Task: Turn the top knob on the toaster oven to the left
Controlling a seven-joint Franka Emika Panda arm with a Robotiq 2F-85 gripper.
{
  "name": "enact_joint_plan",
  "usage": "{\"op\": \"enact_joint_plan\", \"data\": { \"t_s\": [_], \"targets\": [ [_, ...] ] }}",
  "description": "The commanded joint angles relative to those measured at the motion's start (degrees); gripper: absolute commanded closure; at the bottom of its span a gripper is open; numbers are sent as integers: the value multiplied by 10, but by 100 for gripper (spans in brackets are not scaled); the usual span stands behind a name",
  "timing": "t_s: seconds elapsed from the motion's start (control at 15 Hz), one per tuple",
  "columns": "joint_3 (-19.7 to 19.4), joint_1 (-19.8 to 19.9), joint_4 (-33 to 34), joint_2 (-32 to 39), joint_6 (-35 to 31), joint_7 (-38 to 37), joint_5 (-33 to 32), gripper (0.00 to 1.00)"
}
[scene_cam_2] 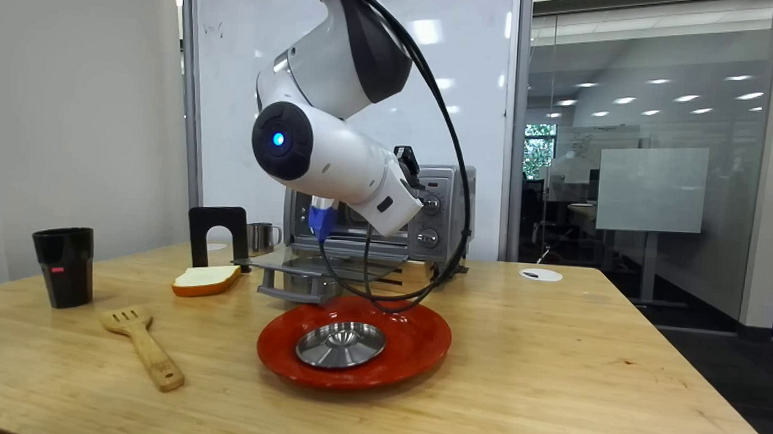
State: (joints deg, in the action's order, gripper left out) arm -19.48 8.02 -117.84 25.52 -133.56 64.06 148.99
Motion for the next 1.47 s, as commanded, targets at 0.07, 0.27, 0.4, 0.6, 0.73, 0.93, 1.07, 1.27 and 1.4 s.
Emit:
{"op": "enact_joint_plan", "data": {
  "t_s": [0.07, 0.27, 0.4, 0.6, 0.73, 0.93, 1.07, 1.27, 1.4],
  "targets": [
    [4, 0, -5, -10, -15, 1, -2, 39],
    [4, -1, -10, -13, -16, 3, -2, 18],
    [3, -1, -13, -14, -15, 4, -2, 4],
    [1, 1, -3, -7, -18, 2, -2, 0],
    [0, 3, 2, -3, -20, 1, -2, 0],
    [-1, 4, 11, 3, -23, -2, -2, 0],
    [-2, 5, 15, 4, -27, -1, -2, 0],
    [-2, 5, 21, 7, -30, -2, -2, 0],
    [-2, 5, 26, 11, -32, -2, -2, 0]
  ]
}}
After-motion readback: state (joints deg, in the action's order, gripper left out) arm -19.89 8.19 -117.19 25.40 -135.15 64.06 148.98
